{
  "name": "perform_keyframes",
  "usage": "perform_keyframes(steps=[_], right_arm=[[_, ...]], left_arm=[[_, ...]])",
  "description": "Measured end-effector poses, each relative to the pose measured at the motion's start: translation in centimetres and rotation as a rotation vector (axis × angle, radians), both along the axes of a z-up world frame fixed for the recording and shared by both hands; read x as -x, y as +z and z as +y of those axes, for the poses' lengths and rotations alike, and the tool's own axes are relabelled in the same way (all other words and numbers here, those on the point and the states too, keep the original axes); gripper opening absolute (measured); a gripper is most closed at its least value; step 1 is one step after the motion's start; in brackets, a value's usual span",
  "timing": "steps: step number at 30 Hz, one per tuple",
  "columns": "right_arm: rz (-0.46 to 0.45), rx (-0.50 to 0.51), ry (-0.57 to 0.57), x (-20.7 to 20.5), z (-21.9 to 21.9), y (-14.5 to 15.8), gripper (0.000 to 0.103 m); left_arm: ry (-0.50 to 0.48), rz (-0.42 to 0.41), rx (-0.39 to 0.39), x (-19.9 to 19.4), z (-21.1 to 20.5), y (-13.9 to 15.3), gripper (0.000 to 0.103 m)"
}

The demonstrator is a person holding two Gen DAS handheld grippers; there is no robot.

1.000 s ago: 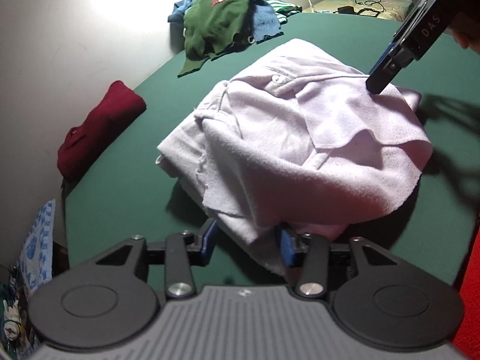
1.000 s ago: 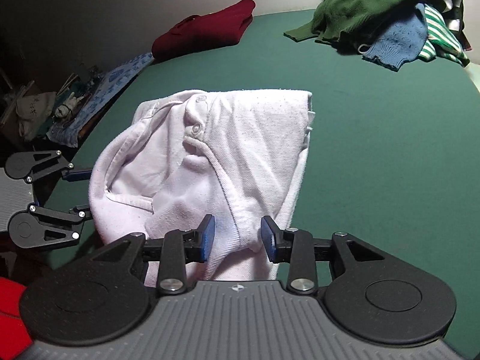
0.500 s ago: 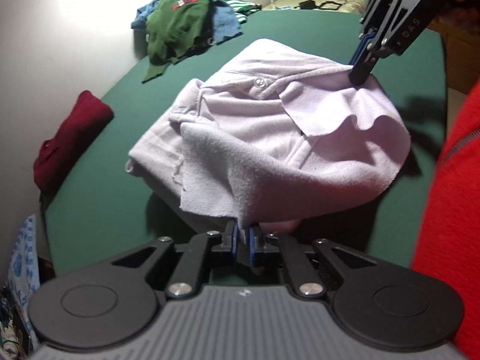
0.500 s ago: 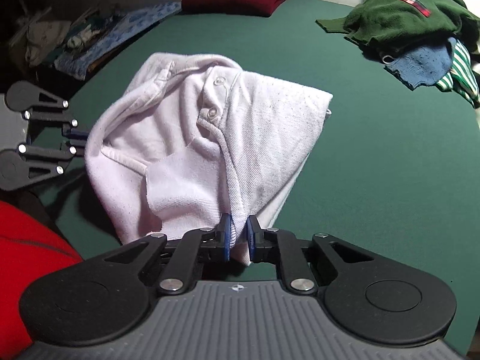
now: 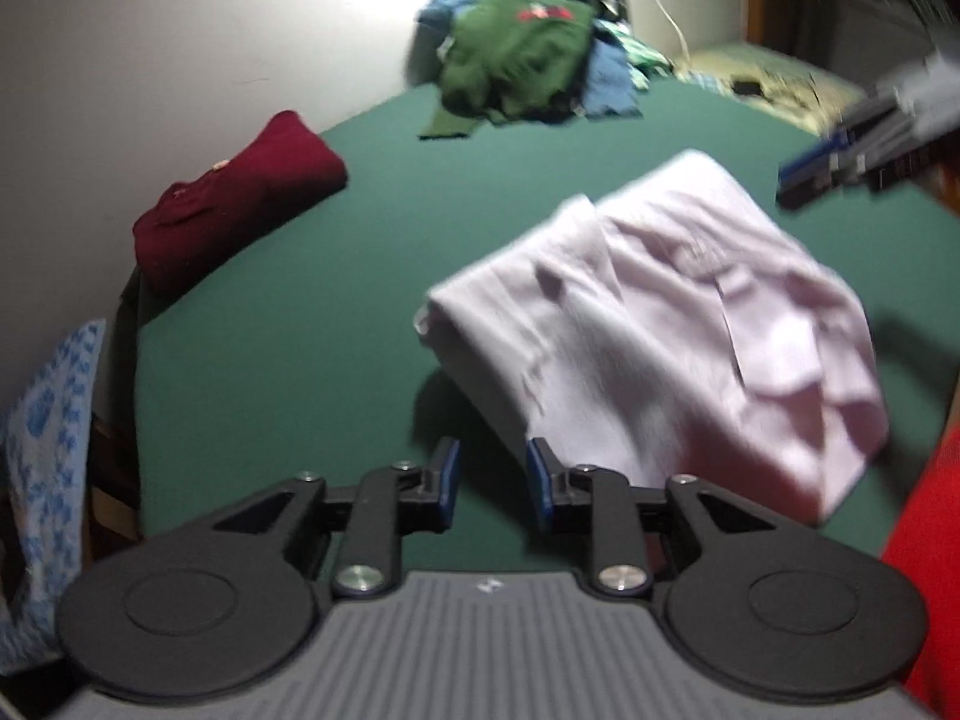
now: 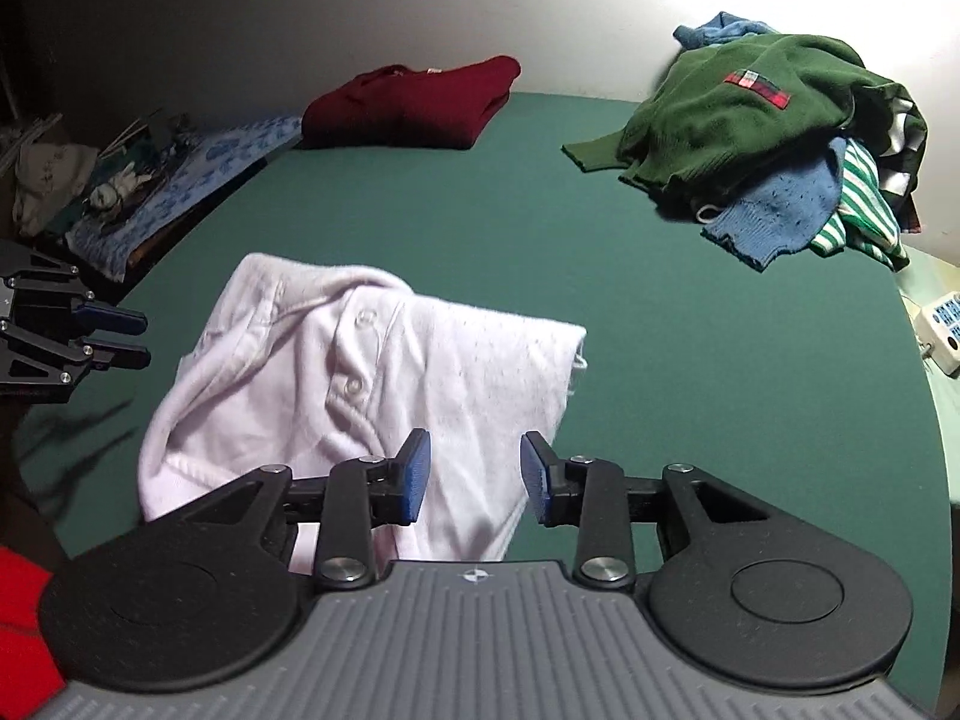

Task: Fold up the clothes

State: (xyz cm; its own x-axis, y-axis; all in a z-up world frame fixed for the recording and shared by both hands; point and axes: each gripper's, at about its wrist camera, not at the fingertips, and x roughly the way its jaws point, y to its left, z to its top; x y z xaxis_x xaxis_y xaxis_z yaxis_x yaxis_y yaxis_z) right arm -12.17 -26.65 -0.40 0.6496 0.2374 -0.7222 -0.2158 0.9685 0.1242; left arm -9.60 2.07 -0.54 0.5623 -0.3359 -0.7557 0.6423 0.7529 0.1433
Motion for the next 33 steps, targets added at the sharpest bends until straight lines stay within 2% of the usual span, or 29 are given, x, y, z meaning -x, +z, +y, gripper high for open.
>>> perform_keyframes(steps=[2, 7, 8, 10, 11, 14, 17, 19, 22, 24, 26, 27, 28, 29, 31, 33], right_arm=[[-0.012, -0.007, 0.033, -0.9, 1.1, -0.6, 0.036], [-0.004, 0.099, 0.066, -2.2, 3.2, -2.6, 0.036], [0.011, 0.108, 0.068, -2.3, 3.2, -3.0, 0.036], [0.042, 0.124, 0.072, -2.3, 3.0, -3.8, 0.036], [0.053, 0.127, 0.071, -2.3, 2.9, -4.0, 0.036], [0.036, 0.074, 0.025, -1.8, 1.6, -3.2, 0.036], [-0.002, -0.003, -0.063, -1.5, -0.2, -2.1, 0.042], [-0.016, -0.060, -0.142, -1.8, -1.5, -1.9, 0.048], [0.021, -0.145, -0.225, -2.8, -2.9, -2.5, 0.048], [0.044, -0.178, -0.244, -3.6, -3.1, -3.2, 0.048], [0.058, -0.215, -0.262, -4.2, -3.4, -3.8, 0.048], [0.058, -0.247, -0.273, -4.2, -3.6, -3.9, 0.048], [0.058, -0.279, -0.281, -4.2, -3.8, -3.9, 0.044], [0.061, -0.312, -0.283, -4.3, -3.9, -3.9, 0.041], [0.055, -0.350, -0.270, -4.4, -3.8, -3.7, 0.017], [0.021, -0.321, -0.230, -4.4, -3.0, -3.3, 0.014]], left_arm=[[0.042, 0.008, 0.028, -1.2, -1.0, -0.4, 0.030], [0.140, 0.079, 0.070, -4.3, -3.0, -3.1, 0.035], [0.139, 0.098, 0.091, -4.4, -2.9, -3.3, 0.032], [0.133, 0.135, 0.133, -4.5, -2.8, -3.6, 0.014], [0.119, 0.141, 0.150, -4.1, -2.7, -3.4, 0.012], [0.106, 0.151, 0.175, -3.4, -2.0, -3.1, 0.010], [0.146, 0.174, 0.222, -4.2, -0.7, -2.8, 0.018], [0.176, 0.191, 0.264, -5.4, -0.4, -2.7, 0.034], [0.176, 0.217, 0.305, -7.0, -0.9, -2.8, 0.041], [0.156, 0.241, 0.313, -7.8, -1.6, -3.1, 0.039], [0.152, 0.247, 0.329, -8.2, -2.1, -3.0, 0.027], [0.151, 0.239, 0.344, -8.3, -2.2, -2.7, 0.016], [0.153, 0.228, 0.359, -8.4, -2.2, -2.5, 0.009], [0.160, 0.219, 0.367, -8.4, -2.1, -2.3, 0.008], [0.173, 0.203, 0.365, -8.2, -1.7, -2.2, 0.004], [0.191, 0.190, 0.349, -7.9, -1.2, -2.5, 0.003]])
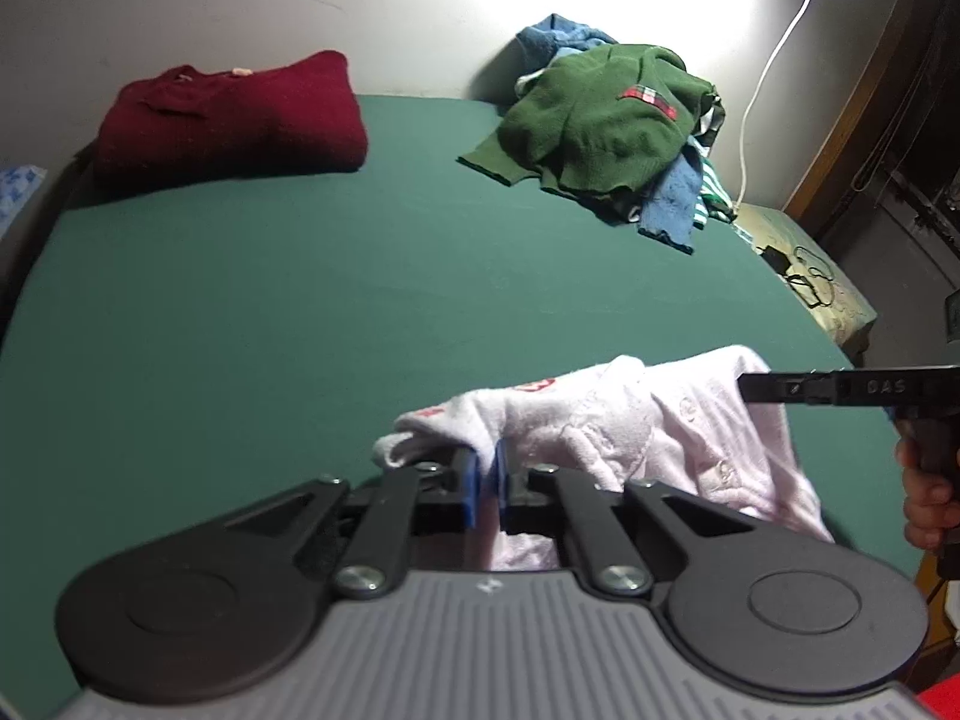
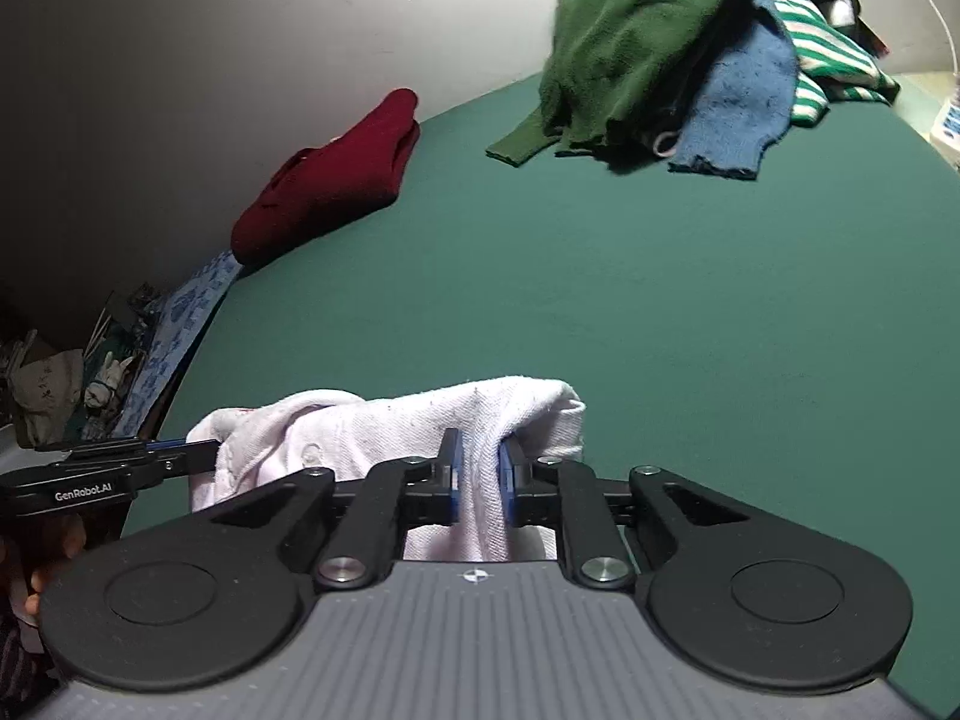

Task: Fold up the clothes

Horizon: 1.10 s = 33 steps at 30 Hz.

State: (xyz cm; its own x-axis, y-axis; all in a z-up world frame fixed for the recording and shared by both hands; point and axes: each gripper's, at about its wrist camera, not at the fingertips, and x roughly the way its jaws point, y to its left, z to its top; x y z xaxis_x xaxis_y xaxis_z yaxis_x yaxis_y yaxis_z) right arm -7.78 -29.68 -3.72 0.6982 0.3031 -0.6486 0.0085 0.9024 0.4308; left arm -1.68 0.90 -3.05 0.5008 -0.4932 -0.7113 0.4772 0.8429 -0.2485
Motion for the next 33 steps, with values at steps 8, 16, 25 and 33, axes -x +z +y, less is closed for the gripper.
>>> perform_keyframes(steps=[8, 16, 25, 33], right_arm=[[-0.007, 0.181, 0.024, -0.9, 1.4, -0.9, 0.011], [0.030, 0.304, 0.020, -0.4, 1.0, -1.0, 0.011], [-0.176, 0.381, 0.201, -0.8, 5.5, 1.4, 0.023], [-0.085, 0.312, 0.153, -2.2, 5.2, 0.2, 0.026]], left_arm=[[0.053, 0.023, -0.085, -0.7, 0.2, -2.6, 0.002], [0.077, -0.050, -0.171, 0.4, 0.6, -1.3, 0.012], [-0.043, -0.152, -0.184, 2.5, -2.6, 1.0, 0.021], [-0.120, -0.064, -0.155, 3.1, -4.8, -0.5, 0.021]])
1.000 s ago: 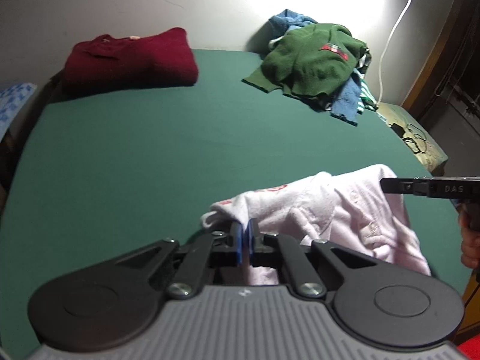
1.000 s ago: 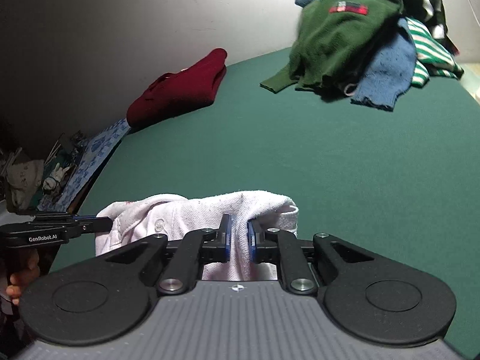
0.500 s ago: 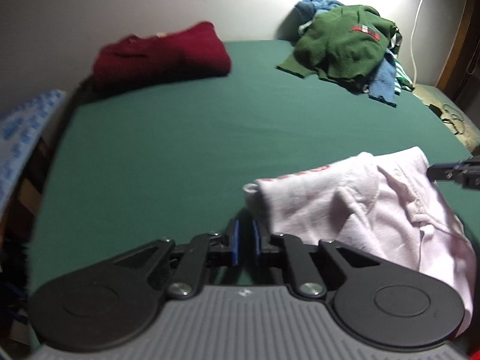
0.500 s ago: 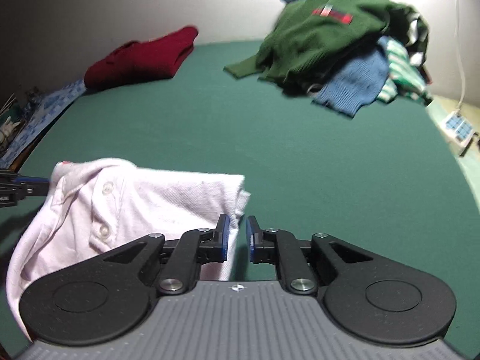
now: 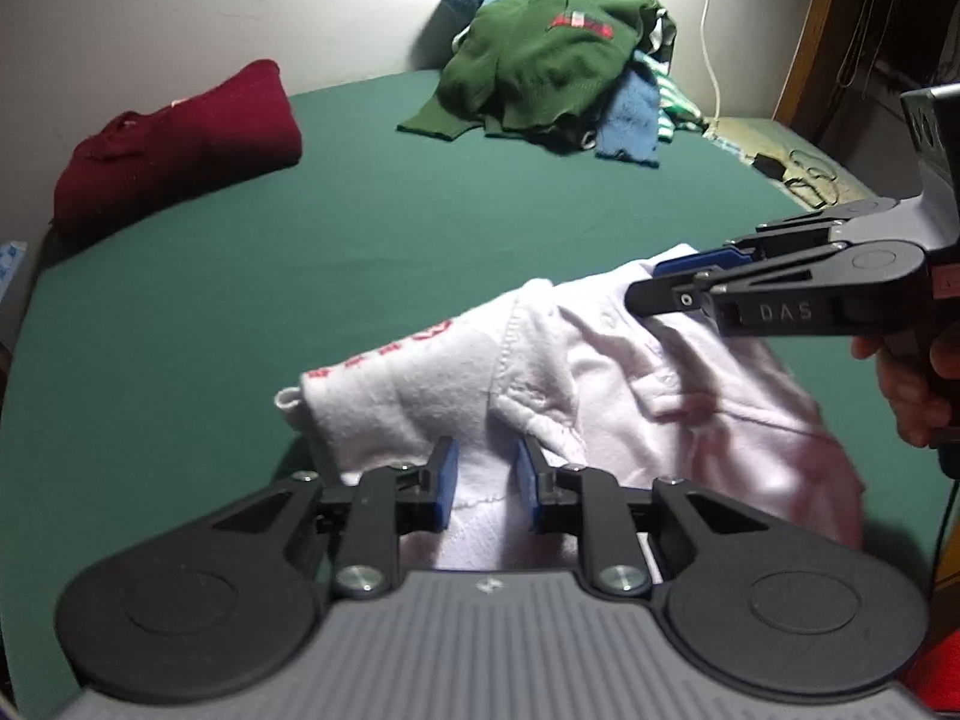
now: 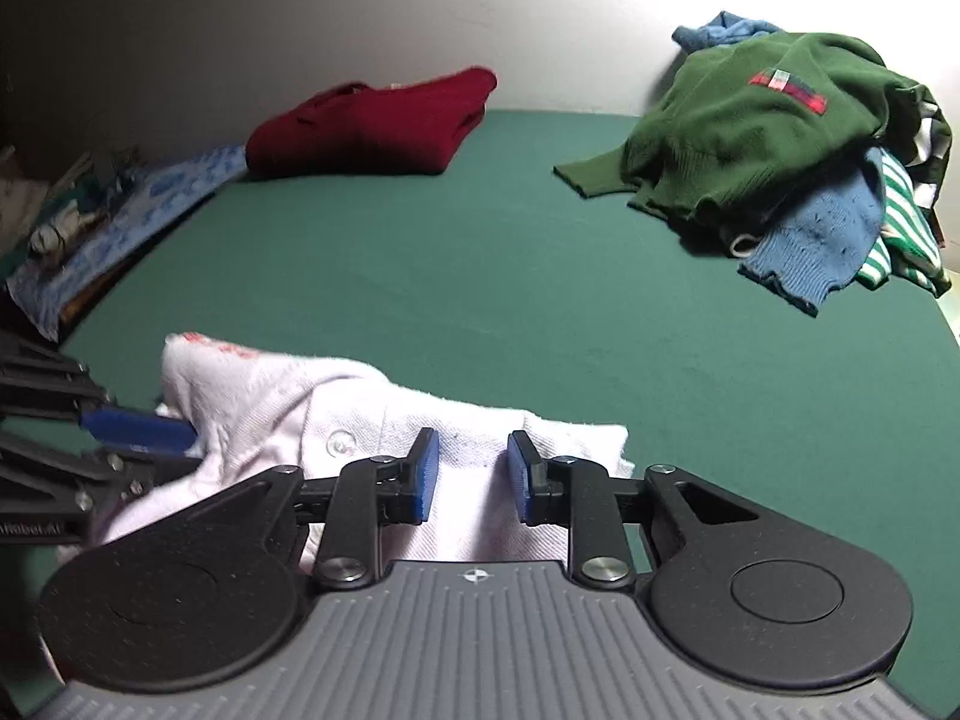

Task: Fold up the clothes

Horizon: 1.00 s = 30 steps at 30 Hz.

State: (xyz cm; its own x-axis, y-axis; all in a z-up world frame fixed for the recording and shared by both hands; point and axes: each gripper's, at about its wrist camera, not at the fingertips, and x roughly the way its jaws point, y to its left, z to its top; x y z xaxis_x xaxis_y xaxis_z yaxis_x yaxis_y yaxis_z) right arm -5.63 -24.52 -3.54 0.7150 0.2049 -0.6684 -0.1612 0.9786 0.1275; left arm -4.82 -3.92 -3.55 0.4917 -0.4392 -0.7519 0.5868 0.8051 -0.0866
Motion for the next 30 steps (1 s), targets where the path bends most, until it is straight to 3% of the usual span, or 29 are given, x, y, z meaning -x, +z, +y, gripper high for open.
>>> perform_keyframes(steps=[5, 11, 12, 13, 14, 17, 19, 23, 30], right_arm=[[-0.054, -0.111, 0.106, 0.9, 1.8, 2.8, 0.027], [-0.020, -0.015, 0.254, 0.3, 6.7, 3.1, 0.031], [-0.002, 0.022, 0.257, 0.1, 7.3, 2.7, 0.031], [0.021, 0.053, 0.253, -0.2, 7.7, 2.4, 0.031], [0.037, 0.067, 0.245, -0.4, 7.8, 2.1, 0.031], [0.061, 0.083, 0.219, -0.4, 7.6, 1.6, 0.025], [0.054, 0.065, 0.203, 0.0, 7.0, 1.7, 0.006], [0.020, 0.020, 0.173, 1.4, 5.9, 2.5, 0.004], [0.085, -0.222, 0.028, 2.9, 2.4, 1.1, 0.004]], left_arm=[[-0.001, -0.001, 0.026, 0.9, 0.4, 0.8, 0.031], [-0.058, -0.032, 0.007, 2.1, -1.1, 1.3, 0.032], [-0.081, -0.039, 0.003, 2.5, -1.4, 1.4, 0.041], [-0.102, -0.046, 0.000, 2.9, -1.7, 1.5, 0.052], [-0.123, -0.056, -0.006, 3.3, -2.0, 1.4, 0.054], [-0.160, -0.061, -0.046, 4.0, -2.8, 0.7, 0.053], [-0.171, -0.064, -0.062, 4.3, -3.1, 0.4, 0.053], [-0.177, -0.071, -0.042, 4.4, -2.6, 1.0, 0.058], [-0.193, -0.028, -0.062, 4.8, -1.4, 0.0, 0.062]])
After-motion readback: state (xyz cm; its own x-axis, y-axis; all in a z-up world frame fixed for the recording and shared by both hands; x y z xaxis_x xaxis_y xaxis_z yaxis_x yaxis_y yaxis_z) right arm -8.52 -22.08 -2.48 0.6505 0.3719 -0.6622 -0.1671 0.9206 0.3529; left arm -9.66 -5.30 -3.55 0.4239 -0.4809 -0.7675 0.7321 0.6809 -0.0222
